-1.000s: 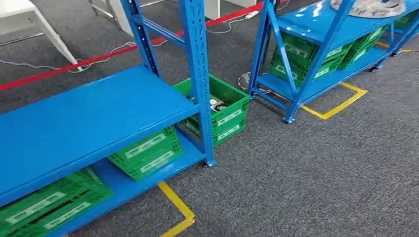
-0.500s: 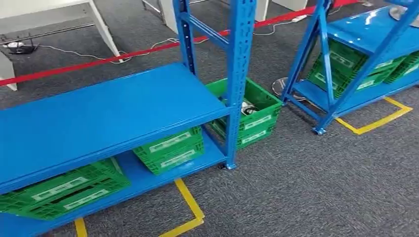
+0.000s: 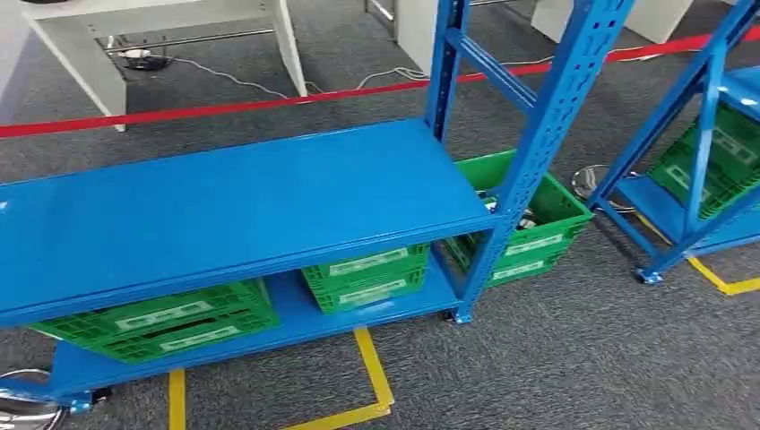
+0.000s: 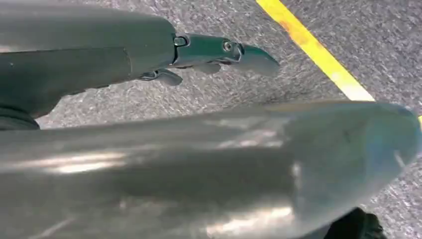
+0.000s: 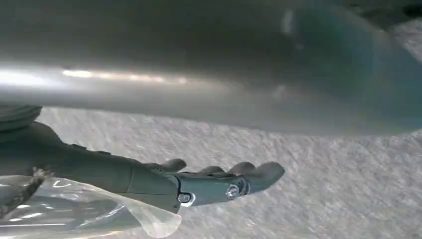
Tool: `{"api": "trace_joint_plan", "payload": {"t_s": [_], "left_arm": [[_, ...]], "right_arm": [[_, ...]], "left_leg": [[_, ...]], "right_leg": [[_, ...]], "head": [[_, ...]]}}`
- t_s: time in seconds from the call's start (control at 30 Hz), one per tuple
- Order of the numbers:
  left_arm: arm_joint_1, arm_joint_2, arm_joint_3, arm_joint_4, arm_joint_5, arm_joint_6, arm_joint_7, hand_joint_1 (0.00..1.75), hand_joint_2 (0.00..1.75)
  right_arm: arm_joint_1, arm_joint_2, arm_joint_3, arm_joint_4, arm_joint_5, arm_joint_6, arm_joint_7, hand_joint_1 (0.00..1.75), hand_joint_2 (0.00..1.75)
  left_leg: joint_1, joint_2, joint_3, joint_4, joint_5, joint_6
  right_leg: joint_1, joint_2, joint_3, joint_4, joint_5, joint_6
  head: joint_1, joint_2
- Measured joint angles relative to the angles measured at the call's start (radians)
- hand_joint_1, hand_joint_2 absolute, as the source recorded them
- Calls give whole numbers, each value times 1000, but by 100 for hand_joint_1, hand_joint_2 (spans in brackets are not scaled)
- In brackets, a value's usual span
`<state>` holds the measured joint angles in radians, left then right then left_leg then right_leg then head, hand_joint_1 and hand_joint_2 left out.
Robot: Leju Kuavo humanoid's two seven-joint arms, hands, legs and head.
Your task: Take the parts from the cabinet and place them on the table.
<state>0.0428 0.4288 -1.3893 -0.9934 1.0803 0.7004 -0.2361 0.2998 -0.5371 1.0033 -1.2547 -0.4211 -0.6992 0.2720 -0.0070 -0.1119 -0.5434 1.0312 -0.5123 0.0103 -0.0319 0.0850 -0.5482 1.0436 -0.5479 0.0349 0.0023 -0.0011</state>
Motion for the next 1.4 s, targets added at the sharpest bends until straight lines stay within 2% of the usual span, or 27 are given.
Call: {"api": "trace_joint_plan", "payload": {"t_s": [0.07, 0.1, 0.13, 0.17, 0.23, 0.3, 0.33, 0.4, 0.43, 0.47, 0.6, 0.67, 0.7, 0.77, 0.8, 0.83, 0.9, 0.93, 0.97, 1.1, 1.13, 1.17, 1.2, 1.27, 1.3, 1.33, 1.4], "left_arm": [[1, 1, -2, 0, 7, 0, 0, 0, 0], [1, 5, -3, 0, 8, 0, 0, 0, 0], [2, 4, -4, 0, 8, 1, -1, 0, 0], [1, 6, -5, 0, 8, 1, -1, 0, 0], [-5, 6, -5, 0, 8, 1, -1, 0, 0], [-5, 5, -5, 0, 8, 1, -6, 0, 0], [-2, 3, -6, 0, 9, 1, -8, 0, 0], [2, 2, -8, 0, 20, 1, -17, 0, 0], [1, 2, -8, 1, 24, 1, -22, 0, 0], [-4, 1, -8, 2, 30, 1, -27, 0, 0], [-3, 0, -9, 4, 37, 1, -33, 0, 0], [-1, -2, -11, 4, 37, 1, -34, 0, 0], [-5, -3, -11, 4, 37, 1, -35, 0, 0], [-9, -6, -13, 5, 37, 0, -35, 0, 0], [-9, -7, -13, 5, 37, 0, -35, 0, 0], [-8, -9, -15, 5, 37, 0, -35, 0, 0], [-7, -10, -16, 5, 37, -1, -35, 0, 0], [-7, -10, -17, 5, 37, -1, -35, 0, 0], [-7, -10, -18, 5, 37, -1, -35, 0, 0], [-6, -8, -22, 7, 37, 0, -35, 0, 0], [-6, -6, -22, 7, 37, 0, -35, 0, 0], [-6, -7, -22, 7, 37, -1, -36, 0, 0], [-8, -8, -22, 7, 38, 0, -36, 0, 0], [-10, -9, -22, 8, 37, -1, -36, 0, 0], [-11, -9, -22, 8, 37, -1, -36, 0, 0], [-10, -9, -22, 8, 37, -1, -36, 0, 0], [-5, -9, -23, 8, 37, -1, -36, 0, 0]], "right_arm": [[-1, 0, 0, 0, 0, 0, 0, 0, 0], [-3, 0, 0, 0, 0, 0, 0, 0, 0], [-2, 0, 0, 0, 0, 0, 0, 0, 0], [0, 0, -1, 0, 0, 0, 0, 0, 0], [5, 0, 0, 0, -1, 0, -1, 0, 0], [5, 0, -1, 0, 0, 0, -1, 0, 0], [4, 0, -1, 0, 0, 0, -1, 0, 0], [4, 0, -1, 0, 1, 0, -1, 0, 0], [5, 0, -1, 0, 1, 0, -1, 0, 0], [7, 0, -1, 0, 2, 0, 0, 0, 0], [0, 0, -3, 0, 3, 0, 2, 0, 0], [0, 0, -3, -1, 6, 0, 1, 0, 0], [0, 0, -4, -1, 5, 0, 0, 0, 0], [3, 0, -4, 0, 2, 0, 3, 0, 0], [2, 0, -3, 0, 3, 0, 3, 0, 0], [3, 0, -2, 0, 3, 0, 3, 0, 0], [4, 0, -2, 0, 3, 0, 3, 0, 0], [5, 0, -2, 0, 3, 0, 2, 0, 0], [5, 0, -2, 0, 3, 0, 2, 0, 0], [4, 0, -3, 0, 3, 0, 2, 0, 0], [4, 0, -3, -1, 3, 0, 2, 0, 0], [5, 0, -3, -1, 4, 0, 2, 0, 0], [5, 0, -3, -1, 5, 0, 1, 0, 0], [11, 0, -4, -1, 4, 0, 2, 0, 0], [13, 0, -4, -1, 4, 0, 2, 0, 0], [15, 0, -4, -1, 4, 0, 2, 0, 0], [15, 0, -4, -1, 5, 0, 2, 0, 0]], "left_leg": [[5, -25, -4, -2, 7, -11], [5, -30, -6, 2, 2, -15], [-1, 31, -11, 19, -9, -22], [-1, 73, -36, 68, -35, -29], [5, 101, -119, 224, -101, -37], [11, 104, -170, 309, -108, -39], [11, 105, -161, 287, -77, -38], [9, 117, -90, 131, 21, -28], [3, 160, -49, 46, 54, -18], [-12, 212, -36, 23, 27, -12], [-13, 162, -39, 1, 31, 9], [-2, 144, -26, -15, 42, 23], [-2, 131, -27, -15, 42, 26], [-3, 103, -26, -14, 40, 30], [-4, 89, -24, -14, 38, 31], [-4, 73, -20, -14, 35, 30], [-3, 44, -7, -13, 28, 24], [-2, 31, -2, -11, 23, 20], [-4, 21, -4, -7, 19, 13], [-1, -19, -11, -9, 22, -5], [-2, -6, -10, 0, 14, -9], [-7, 55, -25, 36, -11, -18], [-4, 80, -53, 93, -44, -25], [4, 100, -136, 254, -112, -34], [7, 102, -161, 302, -121, -36], [10, 103, -163, 300, -103, -37], [11, 112, -104, 173, -15, -32]], "right_leg": [[6, -21, 6, 0, 1, -8], [-3, -35, 10, -6, 4, -13], [-2, -48, 15, -9, 3, -18], [-1, -62, 19, -11, 0, -24], [2, -94, 22, -11, -6, -31], [3, -123, 28, -11, -13, -32], [3, -135, 31, -11, -18, -31], [4, -161, 41, -11, -29, -30], [5, -172, 49, -13, -35, -28], [10, -184, 56, -13, -42, -23], [16, -235, 89, -33, -48, -4], [11, -141, 65, 12, -88, -1], [12, -108, 28, 81, -123, -2], [12, -87, -68, 243, -181, 0], [12, -86, -99, 278, -178, 1], [12, -86, -107, 264, -145, 1], [10, -77, -61, 121, -33, 0], [8, -50, -27, 29, 19, -1], [5, -1, -15, 2, 18, -2], [10, -46, -2, -9, 24, -25], [3, -60, 2, -15, 27, -30], [3, -72, 6, -16, 23, -38], [4, -83, 8, -16, 21, -41], [5, -112, 11, -16, 16, -44], [6, -125, 13, -16, 13, -44], [6, -139, 17, -16, 9, -44], [7, -163, 29, -16, 0, -40]], "head": [[-1, 0], [0, 0], [-5, 0], [-14, 0], [-13, 0], [-13, 0], [-13, 0], [-13, 0], [-13, 0], [-12, 0], [-17, 0], [-10, 0], [-5, 0], [-5, 0], [-6, 0], [-5, 0], [-5, 0], [-5, 0], [-5, 0], [-3, 0], [-3, 0], [-13, 0], [-17, 0], [-16, 0], [-16, 0], [-16, 0], [-17, 0]]}}
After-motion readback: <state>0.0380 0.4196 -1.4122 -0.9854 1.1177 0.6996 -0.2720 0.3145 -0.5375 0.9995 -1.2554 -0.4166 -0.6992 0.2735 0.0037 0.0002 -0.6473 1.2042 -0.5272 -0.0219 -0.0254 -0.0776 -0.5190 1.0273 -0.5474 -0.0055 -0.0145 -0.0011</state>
